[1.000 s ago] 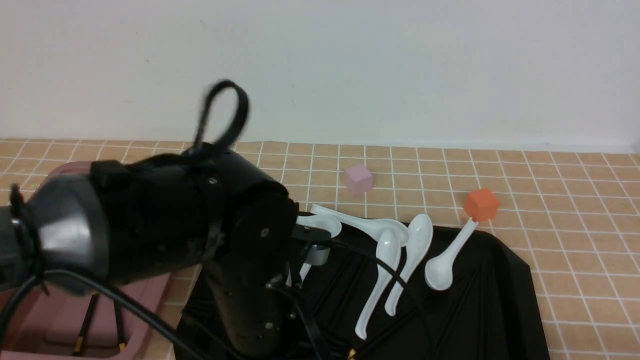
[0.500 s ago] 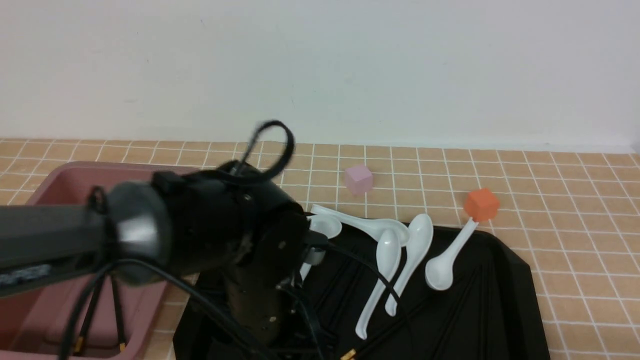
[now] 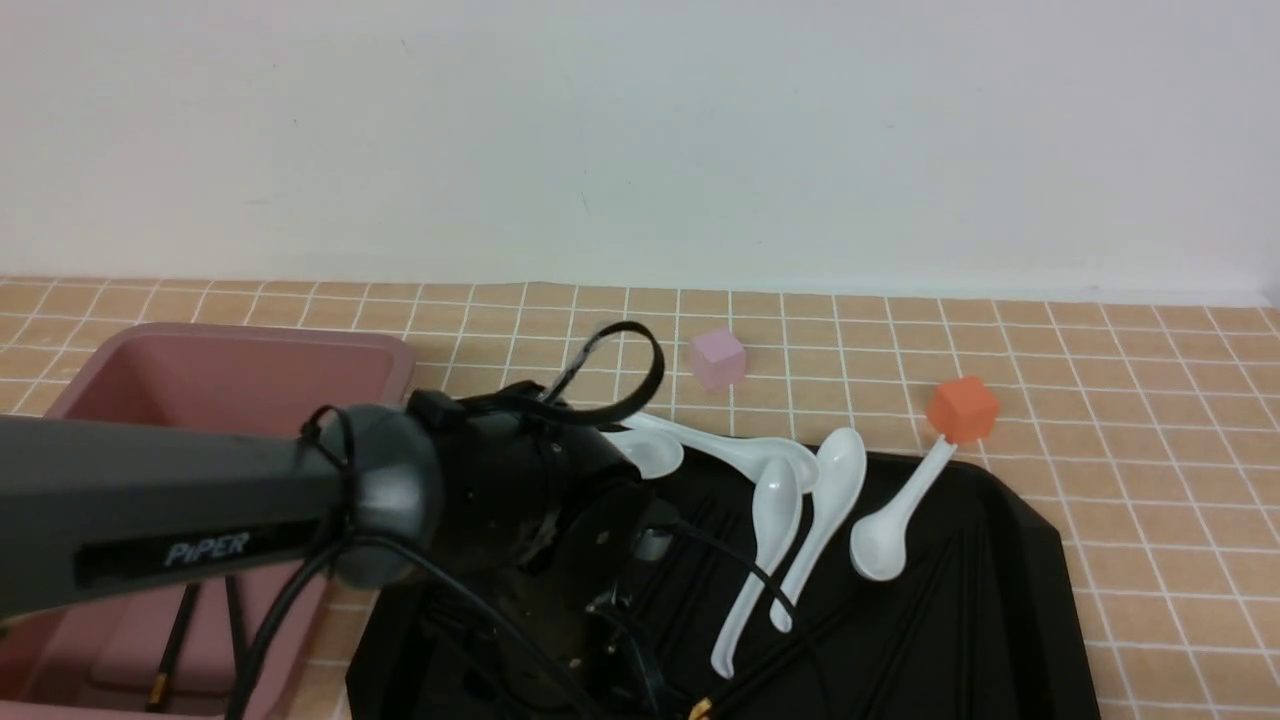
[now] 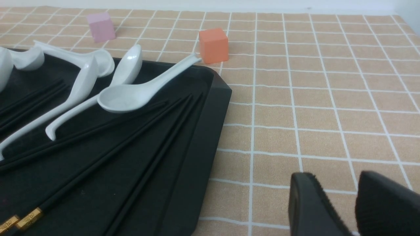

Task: On brown tablecloth take chopsticks from black tray and put them in box.
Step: 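Reach over to the black tray and grasp a pair of chopsticks with the left gripper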

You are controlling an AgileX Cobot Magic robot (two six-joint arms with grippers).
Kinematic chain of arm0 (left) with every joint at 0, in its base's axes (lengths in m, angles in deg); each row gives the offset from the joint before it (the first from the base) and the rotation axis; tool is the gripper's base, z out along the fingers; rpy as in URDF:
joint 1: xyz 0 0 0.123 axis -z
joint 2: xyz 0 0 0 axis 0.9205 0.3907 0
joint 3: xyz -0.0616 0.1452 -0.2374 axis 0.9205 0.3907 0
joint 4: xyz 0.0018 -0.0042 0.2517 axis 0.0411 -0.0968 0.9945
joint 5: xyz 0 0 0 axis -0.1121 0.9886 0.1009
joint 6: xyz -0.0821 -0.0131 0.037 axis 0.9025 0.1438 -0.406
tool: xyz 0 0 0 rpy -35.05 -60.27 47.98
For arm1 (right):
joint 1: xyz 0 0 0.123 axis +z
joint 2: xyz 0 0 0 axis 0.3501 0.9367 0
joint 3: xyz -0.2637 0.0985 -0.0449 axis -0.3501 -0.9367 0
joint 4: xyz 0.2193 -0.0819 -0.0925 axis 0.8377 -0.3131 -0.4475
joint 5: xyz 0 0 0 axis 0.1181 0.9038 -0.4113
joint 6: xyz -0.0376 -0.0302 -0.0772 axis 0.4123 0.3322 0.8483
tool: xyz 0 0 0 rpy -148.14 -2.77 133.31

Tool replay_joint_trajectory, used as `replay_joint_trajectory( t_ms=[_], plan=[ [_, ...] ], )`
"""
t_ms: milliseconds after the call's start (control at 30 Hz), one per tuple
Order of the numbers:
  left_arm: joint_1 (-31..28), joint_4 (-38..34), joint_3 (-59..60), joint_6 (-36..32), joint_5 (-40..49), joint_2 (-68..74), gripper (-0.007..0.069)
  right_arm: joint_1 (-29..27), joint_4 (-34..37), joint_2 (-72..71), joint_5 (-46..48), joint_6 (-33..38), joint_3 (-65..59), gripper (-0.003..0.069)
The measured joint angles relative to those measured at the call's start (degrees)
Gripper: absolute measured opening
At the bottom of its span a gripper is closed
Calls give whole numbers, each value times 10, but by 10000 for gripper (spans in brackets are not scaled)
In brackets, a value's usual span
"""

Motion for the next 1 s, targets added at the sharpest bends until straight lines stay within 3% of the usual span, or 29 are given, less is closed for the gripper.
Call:
replay_joint_trajectory(
  t_ms=[567, 800, 933, 1000],
  plan=[
    [0, 10, -11, 0, -18, 32, 351, 0, 0, 0, 0, 0, 0, 240],
    [0, 4, -11, 0, -20, 32, 257, 0, 0, 0, 0, 0, 0, 240],
    [0, -5, -11, 0, -22, 33, 106, 0, 0, 0, 0, 0, 0, 240],
    [0, -5, -11, 0, -22, 33, 101, 0, 0, 0, 0, 0, 0, 240]
  ],
)
